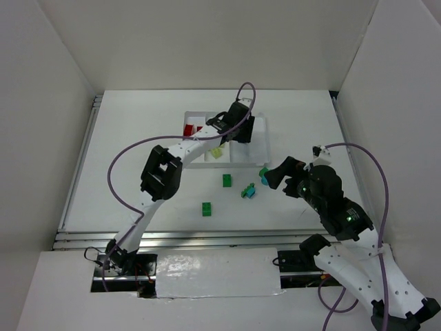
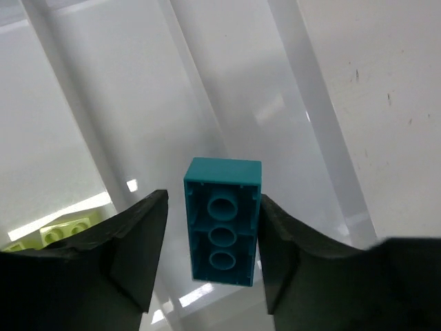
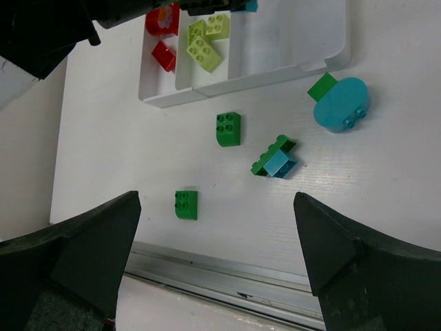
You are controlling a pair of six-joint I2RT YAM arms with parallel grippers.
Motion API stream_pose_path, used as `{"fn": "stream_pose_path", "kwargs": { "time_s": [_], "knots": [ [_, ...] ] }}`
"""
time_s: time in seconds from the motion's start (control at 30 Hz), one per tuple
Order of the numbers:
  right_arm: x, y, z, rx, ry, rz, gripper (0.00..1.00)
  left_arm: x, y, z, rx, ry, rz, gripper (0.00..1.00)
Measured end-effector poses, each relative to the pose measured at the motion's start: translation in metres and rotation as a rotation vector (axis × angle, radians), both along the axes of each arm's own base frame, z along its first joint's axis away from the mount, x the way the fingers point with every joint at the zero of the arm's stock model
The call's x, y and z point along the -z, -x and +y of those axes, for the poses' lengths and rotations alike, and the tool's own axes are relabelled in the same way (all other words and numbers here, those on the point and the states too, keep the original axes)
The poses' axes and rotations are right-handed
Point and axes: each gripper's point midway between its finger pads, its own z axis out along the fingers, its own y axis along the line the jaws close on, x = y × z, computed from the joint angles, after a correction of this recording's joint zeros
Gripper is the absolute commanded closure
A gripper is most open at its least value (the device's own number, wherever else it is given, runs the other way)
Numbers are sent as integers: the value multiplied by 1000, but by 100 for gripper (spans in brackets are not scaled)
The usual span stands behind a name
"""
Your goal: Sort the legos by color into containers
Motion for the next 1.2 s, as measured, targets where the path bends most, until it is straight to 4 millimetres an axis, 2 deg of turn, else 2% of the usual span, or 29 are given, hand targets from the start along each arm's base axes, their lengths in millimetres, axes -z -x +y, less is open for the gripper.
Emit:
{"fn": "stream_pose_path", "kwargs": {
  "time_s": [0.03,0.1,0.13,0.33,0.43,0.5,0.6,0.63,0.7,0.77,0.83,0.87,0.93,1.0,1.1,1.2],
  "knots": [
    [0,1,0,-5,1,-1,0,2,-1,0,0,-1,-1,15],
    [0,2,1,-14,5,-1,0,5,-2,2,-4,3,3,3],
    [1,2,1,-18,7,1,0,6,-3,2,-6,6,4,1],
    [14,1,4,-30,23,30,0,12,4,9,-1,12,20,1],
    [27,1,6,-43,37,63,1,-2,18,22,-12,3,28,0],
    [37,0,9,-53,48,92,4,-27,28,35,-47,10,11,0],
    [51,-5,16,-66,66,143,7,-92,49,66,-130,42,-57,1],
    [55,-7,20,-73,72,156,8,-120,56,79,-172,63,-94,0],
    [66,-9,33,-99,93,189,9,-175,76,110,-256,106,-168,1],
    [82,-7,51,-141,139,237,10,-217,100,145,-337,150,-232,1],
    [95,-2,76,-204,192,287,12,-241,125,181,-402,181,-281,1],
    [100,-2,91,-230,219,309,12,-241,140,202,-435,180,-286,0],
    [108,-4,120,-276,266,340,13,-229,166,236,-489,152,-268,1],
    [114,-7,148,-313,295,353,13,-206,189,265,-547,96,-224,1],
    [128,-8,185,-357,334,376,14,-176,222,285,-549,44,-154,1],
    [153,-9,215,-378,383,409,16,-160,256,301,-535,38,-111,1]
  ]
}}
